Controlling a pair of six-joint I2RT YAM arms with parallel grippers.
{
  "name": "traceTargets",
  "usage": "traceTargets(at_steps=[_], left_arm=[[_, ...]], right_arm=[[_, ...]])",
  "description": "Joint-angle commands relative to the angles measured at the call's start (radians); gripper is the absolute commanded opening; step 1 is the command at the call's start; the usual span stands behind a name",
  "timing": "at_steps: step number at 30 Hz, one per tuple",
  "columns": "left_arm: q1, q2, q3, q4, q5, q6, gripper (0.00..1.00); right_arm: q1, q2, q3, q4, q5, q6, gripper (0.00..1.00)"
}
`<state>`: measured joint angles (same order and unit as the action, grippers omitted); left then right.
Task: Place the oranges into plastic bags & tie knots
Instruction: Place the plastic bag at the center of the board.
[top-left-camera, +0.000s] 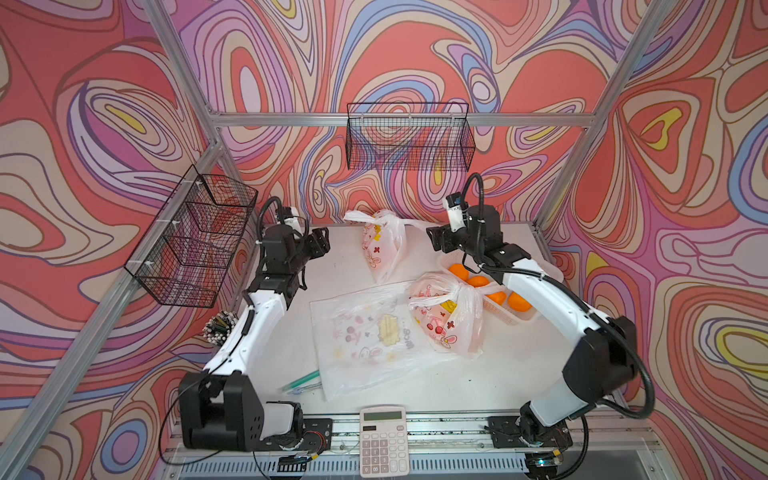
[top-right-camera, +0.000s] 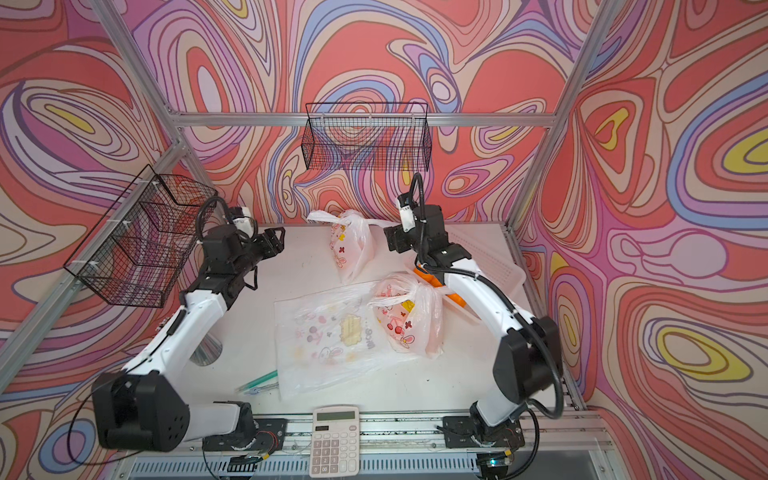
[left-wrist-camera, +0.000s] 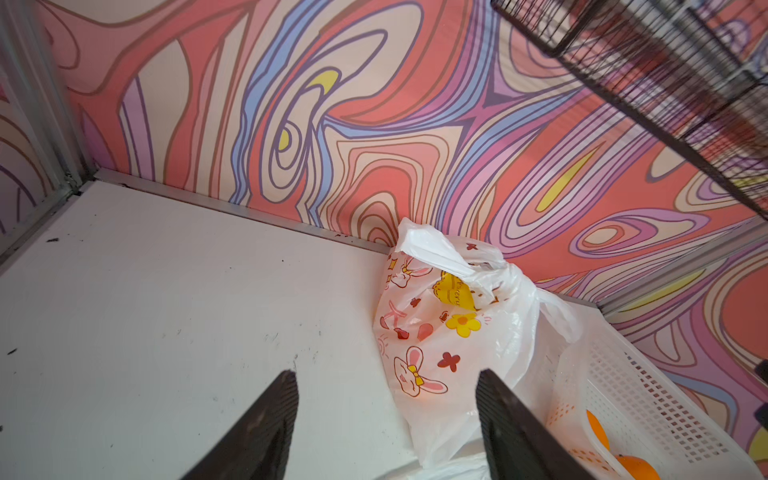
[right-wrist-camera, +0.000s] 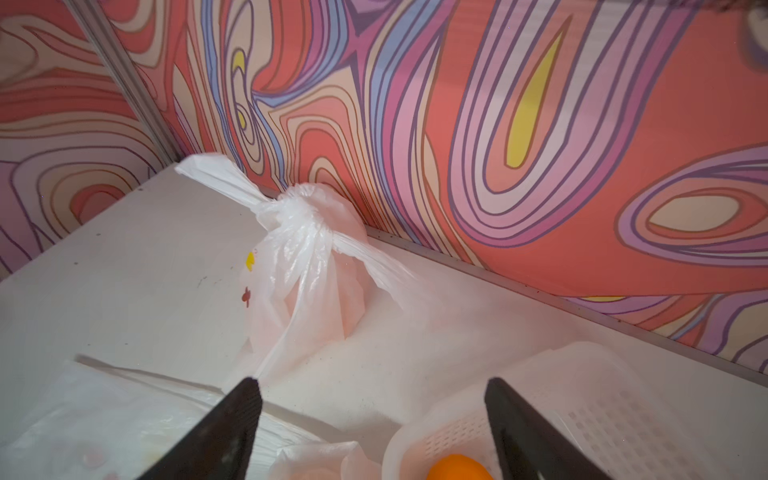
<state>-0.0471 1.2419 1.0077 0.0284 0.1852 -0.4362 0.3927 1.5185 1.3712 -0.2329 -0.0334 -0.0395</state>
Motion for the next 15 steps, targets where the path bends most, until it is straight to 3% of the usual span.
traceTargets(at_steps=[1, 8, 15], left_arm=[[-0.02, -0.109, -0.154, -0.134, 0.059, -0.066, 0.71], [-0.22, -0.238, -0.355, -0.241, 0.091, -0.188, 0.7], [-0.372, -0.173, -0.449, -0.151, 0.05, -0.307, 0.71]], right_arm=[[-0.001, -0.093, -0.127, -0.172, 0.017, 0.071, 0.94], [-0.003, -0.169, -0.254, -0.378, 0.098, 0.166, 0.98], [-0.003, -0.13, -0.283, -0.446, 0.086, 0.214, 0.98]])
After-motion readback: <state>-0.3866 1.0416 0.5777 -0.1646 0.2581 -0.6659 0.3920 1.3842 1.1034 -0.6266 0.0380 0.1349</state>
